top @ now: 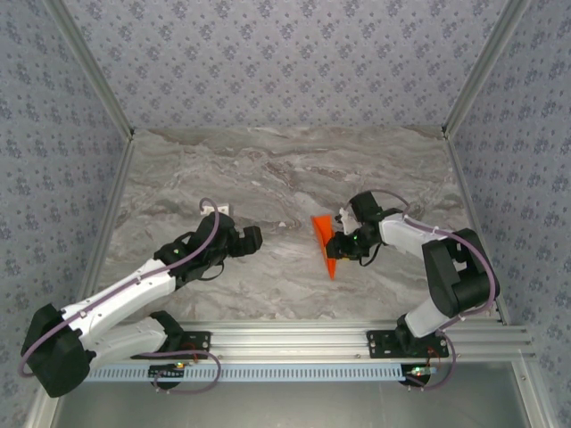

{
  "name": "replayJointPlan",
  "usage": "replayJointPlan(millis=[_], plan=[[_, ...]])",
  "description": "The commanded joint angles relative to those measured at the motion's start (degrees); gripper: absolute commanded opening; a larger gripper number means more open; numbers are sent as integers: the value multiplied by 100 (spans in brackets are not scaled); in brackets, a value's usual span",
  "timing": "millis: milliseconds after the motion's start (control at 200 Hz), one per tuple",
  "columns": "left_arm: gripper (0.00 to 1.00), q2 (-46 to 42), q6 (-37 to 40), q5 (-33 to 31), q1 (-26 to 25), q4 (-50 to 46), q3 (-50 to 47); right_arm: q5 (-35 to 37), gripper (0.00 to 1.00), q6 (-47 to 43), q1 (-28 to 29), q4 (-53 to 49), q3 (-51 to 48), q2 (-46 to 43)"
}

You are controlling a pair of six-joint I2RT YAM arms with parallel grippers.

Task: Fold a paper plane with a square sheet of paper (fold left side to right side)
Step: Pick up the paper plane at the center of the table.

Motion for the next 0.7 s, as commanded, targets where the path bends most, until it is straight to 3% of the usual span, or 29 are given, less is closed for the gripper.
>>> replayJointPlan(millis=[0, 485, 700], plan=[[98, 23, -13, -62, 49, -72, 182, 67, 29, -30, 95, -115, 187, -30], [98, -41, -26, -43, 48, -119, 154, 983, 24, 218, 823, -281, 647, 522], [98, -227, 149, -7, 55, -189, 201, 1443, 14, 491, 886, -782, 1335, 650]])
